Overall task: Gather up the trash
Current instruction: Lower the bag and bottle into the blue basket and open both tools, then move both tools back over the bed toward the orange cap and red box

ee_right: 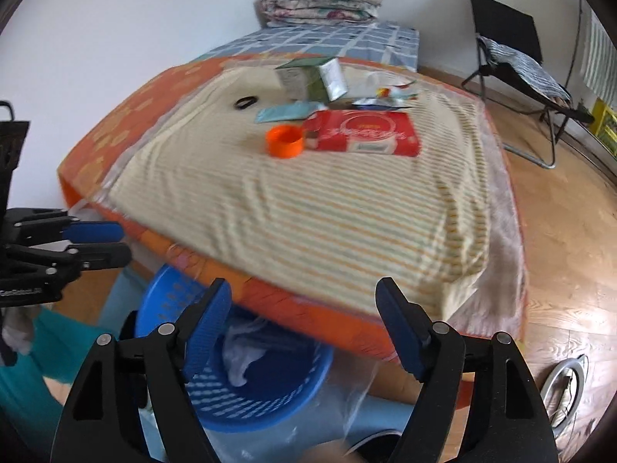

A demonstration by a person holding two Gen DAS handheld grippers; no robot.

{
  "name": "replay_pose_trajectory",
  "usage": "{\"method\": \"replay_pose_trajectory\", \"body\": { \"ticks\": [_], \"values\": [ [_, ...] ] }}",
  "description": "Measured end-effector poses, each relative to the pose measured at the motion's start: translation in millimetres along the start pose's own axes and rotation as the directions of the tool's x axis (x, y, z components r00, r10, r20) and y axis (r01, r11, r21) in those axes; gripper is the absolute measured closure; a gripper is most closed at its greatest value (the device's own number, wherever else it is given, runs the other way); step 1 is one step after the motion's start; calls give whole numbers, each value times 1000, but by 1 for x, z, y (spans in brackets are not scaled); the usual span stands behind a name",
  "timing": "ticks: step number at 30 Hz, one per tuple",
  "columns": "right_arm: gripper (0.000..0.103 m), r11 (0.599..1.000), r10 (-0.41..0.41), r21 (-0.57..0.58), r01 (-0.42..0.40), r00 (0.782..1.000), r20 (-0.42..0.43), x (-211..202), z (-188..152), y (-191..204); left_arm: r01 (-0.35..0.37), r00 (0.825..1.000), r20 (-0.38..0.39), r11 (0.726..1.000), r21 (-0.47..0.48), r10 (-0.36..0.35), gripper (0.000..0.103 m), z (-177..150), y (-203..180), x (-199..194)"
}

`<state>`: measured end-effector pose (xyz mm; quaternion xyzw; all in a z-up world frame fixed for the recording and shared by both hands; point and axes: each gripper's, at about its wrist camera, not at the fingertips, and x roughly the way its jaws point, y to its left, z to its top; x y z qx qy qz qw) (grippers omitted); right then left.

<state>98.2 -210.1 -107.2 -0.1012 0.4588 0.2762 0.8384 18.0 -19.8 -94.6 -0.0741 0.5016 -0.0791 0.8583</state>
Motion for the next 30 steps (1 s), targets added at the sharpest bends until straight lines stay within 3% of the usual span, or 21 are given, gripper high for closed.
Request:
{"method": "replay_pose_trajectory", "body": {
  "ticks": [7,14,17,25,30],
  "values": [
    [26,1000,-4,1,4,1000,6,5,16,-18,0,999,40,1000,-3,0,69,34,-2,2],
    [26,998,5,63,-10,996,88,3,41,-47,-16,998,65,1000,14,15,68,67,-7,16],
    [26,996,-9,86,0,995,100,8,53,-58,-24,997,76,1000,7,23,57,82,-5,27],
    [26,985,-6,171,-12,994,109,26,91,-92,-18,997,76,999,-51,22,56,114,1,57],
    [26,977,-2,212,-21,994,108,39,114,-112,-33,998,52,999,-36,35,49,127,-4,83]
  ]
}}
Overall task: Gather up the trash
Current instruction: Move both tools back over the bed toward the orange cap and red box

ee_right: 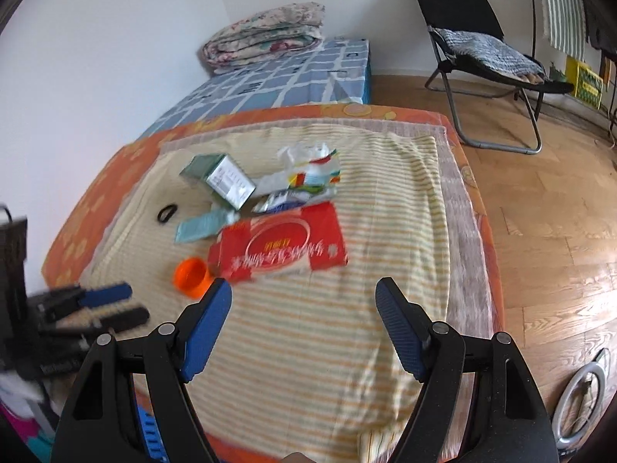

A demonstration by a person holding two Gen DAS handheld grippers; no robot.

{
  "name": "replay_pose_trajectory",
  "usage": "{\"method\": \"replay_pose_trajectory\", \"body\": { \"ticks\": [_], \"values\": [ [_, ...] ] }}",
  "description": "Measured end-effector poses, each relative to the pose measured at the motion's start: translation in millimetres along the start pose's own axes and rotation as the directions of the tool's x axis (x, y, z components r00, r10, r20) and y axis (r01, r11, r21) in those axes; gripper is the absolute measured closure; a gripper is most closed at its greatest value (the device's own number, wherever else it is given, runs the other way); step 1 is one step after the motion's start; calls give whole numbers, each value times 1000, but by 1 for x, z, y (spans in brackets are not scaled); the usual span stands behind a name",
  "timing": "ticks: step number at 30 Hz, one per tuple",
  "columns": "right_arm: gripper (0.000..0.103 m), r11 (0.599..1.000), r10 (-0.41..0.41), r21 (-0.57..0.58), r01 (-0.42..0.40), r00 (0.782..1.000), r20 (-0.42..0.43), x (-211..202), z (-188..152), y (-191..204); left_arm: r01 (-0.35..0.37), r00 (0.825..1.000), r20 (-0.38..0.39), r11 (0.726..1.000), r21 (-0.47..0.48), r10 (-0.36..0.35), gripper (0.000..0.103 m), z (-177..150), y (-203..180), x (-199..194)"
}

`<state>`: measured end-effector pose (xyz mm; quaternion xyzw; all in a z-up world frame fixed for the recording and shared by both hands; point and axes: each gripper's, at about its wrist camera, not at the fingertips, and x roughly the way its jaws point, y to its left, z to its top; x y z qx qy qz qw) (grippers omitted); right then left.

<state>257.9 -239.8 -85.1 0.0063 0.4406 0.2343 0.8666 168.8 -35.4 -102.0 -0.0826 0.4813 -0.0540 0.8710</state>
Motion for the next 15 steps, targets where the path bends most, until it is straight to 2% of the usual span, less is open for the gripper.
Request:
{"method": "replay_pose_trajectory", "body": {
  "ticks": [7,12,15],
  "values": [
    [26,987,69,147,-63,997,-42,36,27,-24,-24,999,-31,1000,8,24,49,14,4,32],
    [26,977,96,195,-83,994,-58,64,39,-28,-31,998,-57,999,-6,31,49,21,14,50],
    [32,968,118,229,-103,992,-51,80,48,-36,-25,998,-65,1000,-2,25,49,24,17,56]
  ]
}}
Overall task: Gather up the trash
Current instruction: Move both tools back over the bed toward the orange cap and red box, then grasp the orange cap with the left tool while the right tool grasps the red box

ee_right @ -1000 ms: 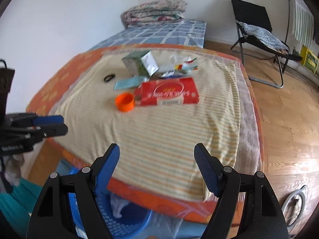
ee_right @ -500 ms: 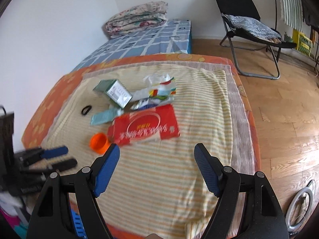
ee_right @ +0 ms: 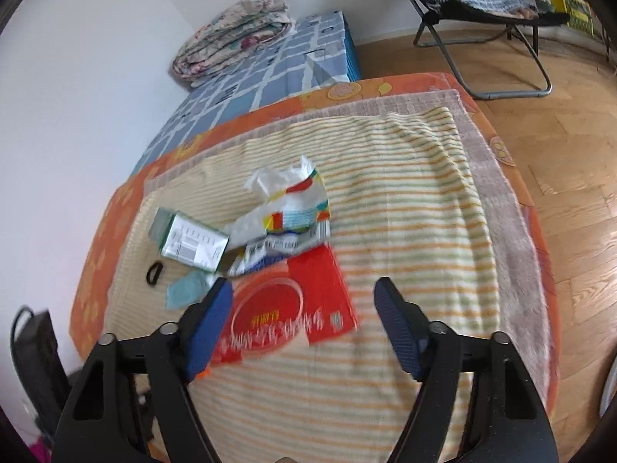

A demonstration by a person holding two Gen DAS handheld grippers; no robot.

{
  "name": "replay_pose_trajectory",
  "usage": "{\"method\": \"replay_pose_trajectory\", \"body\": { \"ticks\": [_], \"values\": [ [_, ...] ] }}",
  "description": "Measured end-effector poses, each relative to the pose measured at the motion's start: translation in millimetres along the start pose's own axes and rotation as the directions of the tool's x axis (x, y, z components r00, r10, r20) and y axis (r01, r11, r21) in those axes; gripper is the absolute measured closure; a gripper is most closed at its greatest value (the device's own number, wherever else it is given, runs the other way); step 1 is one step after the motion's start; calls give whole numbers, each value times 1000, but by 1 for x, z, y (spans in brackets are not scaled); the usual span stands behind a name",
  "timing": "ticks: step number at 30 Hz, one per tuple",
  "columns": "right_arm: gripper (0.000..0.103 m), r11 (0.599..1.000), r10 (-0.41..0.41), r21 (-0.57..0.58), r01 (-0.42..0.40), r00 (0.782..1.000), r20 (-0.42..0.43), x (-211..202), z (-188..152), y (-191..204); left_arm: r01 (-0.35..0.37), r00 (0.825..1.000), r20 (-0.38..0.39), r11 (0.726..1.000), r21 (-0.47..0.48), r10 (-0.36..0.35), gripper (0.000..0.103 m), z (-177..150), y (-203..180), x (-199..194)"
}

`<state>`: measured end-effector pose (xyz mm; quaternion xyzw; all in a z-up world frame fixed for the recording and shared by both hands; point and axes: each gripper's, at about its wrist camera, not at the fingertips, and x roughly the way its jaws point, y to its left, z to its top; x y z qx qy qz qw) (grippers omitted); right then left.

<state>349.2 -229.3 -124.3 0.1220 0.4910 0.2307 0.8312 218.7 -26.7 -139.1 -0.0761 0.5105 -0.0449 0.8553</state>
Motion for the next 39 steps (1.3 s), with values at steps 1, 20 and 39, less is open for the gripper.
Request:
{"method": "replay_pose_trajectory", "body": {
  "ticks": [1,20,39],
  "values": [
    [36,1000,17,20,-17,1000,-4,5,4,-3,0,1000,-1,1000,5,0,49,1,0,1],
    [44,996,93,14,-92,995,-44,76,32,-5,2,999,-42,1000,13,-2,49,-1,9,21],
    [44,950,211,-147,-274,916,-341,50,-43,22,-124,992,-18,992,-24,123,54,-12,73,1]
  ]
}}
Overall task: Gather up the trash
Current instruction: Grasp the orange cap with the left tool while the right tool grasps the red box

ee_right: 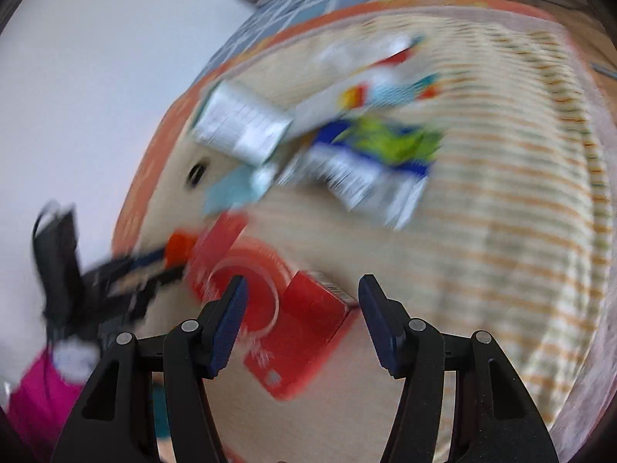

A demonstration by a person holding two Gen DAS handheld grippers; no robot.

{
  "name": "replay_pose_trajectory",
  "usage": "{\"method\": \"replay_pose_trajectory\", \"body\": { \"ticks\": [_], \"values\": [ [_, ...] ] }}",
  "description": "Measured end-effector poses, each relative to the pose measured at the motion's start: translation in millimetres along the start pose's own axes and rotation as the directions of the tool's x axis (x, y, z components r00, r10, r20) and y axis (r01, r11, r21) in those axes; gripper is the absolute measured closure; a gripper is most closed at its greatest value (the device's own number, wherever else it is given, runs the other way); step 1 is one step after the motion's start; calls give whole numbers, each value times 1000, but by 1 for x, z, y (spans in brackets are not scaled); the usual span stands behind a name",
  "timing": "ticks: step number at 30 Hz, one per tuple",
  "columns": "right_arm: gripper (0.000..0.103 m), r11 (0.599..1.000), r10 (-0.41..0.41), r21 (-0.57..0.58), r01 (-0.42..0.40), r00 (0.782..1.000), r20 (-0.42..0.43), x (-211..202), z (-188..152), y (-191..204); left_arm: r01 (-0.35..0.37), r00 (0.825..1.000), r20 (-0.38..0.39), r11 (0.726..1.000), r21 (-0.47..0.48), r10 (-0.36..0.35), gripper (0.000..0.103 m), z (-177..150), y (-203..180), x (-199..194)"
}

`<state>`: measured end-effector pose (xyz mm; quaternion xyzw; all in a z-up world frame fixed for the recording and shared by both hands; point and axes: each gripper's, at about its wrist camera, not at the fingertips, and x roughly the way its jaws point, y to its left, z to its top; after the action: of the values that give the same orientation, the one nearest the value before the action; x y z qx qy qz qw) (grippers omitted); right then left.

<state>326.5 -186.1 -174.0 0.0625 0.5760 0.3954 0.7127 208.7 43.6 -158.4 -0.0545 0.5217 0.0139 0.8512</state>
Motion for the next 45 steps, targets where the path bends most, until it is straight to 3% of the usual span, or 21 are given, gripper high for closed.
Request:
{"method": "replay_pose_trajectory", "body": {
  "ticks": [4,7,9,12,16,19,26,27,31,33,38,40,43,45],
  "values": [
    [44,988,-109,-114,106,994,-21,-1,-9,28,-12,1000,5,1000,-20,12,54,-3,14,-6],
    [27,958,-202,-201,203,979,25,0,-10,47,-4,1000,2,999,-36,4,50,-3,18,-6],
    [27,934,-231,-270,236,972,51,7,-12,62,-2,1000,8,999,-47,2,39,-3,19,-7],
    [27,902,-263,-346,259,964,37,21,-11,78,0,1000,3,999,-44,0,39,0,16,-4],
    [27,829,-333,-464,313,942,40,40,-16,99,-5,1000,-21,999,-54,4,39,0,16,5],
    [27,783,-363,-517,347,929,75,42,-22,110,-4,1000,-27,998,-66,2,54,-1,18,7],
    [27,678,-396,-631,379,910,121,41,-51,139,17,1000,-22,998,-65,-18,54,-1,23,6],
    [27,663,-411,-641,386,904,119,45,-53,139,18,1000,-22,998,-65,-20,54,-1,24,6],
    [27,545,-528,-694,471,835,152,68,-64,136,22,1000,-20,997,-71,-24,55,-1,25,5],
    [26,515,-536,-697,500,822,193,71,-66,137,21,1000,-18,997,-70,-23,55,-2,26,4],
    [30,533,-527,-672,514,823,211,70,-59,135,19,1000,-17,997,-71,-21,55,-2,26,3],
    [52,527,-536,-664,530,814,224,67,-56,135,20,1000,-12,998,-66,-21,55,-2,26,2],
    [63,593,-505,-615,520,835,220,50,-43,133,24,1000,-1,998,-61,-24,55,-1,25,-2],
    [66,634,-488,-574,518,844,223,38,-34,128,26,1000,6,998,-61,-26,55,0,25,-4]
  ]
}}
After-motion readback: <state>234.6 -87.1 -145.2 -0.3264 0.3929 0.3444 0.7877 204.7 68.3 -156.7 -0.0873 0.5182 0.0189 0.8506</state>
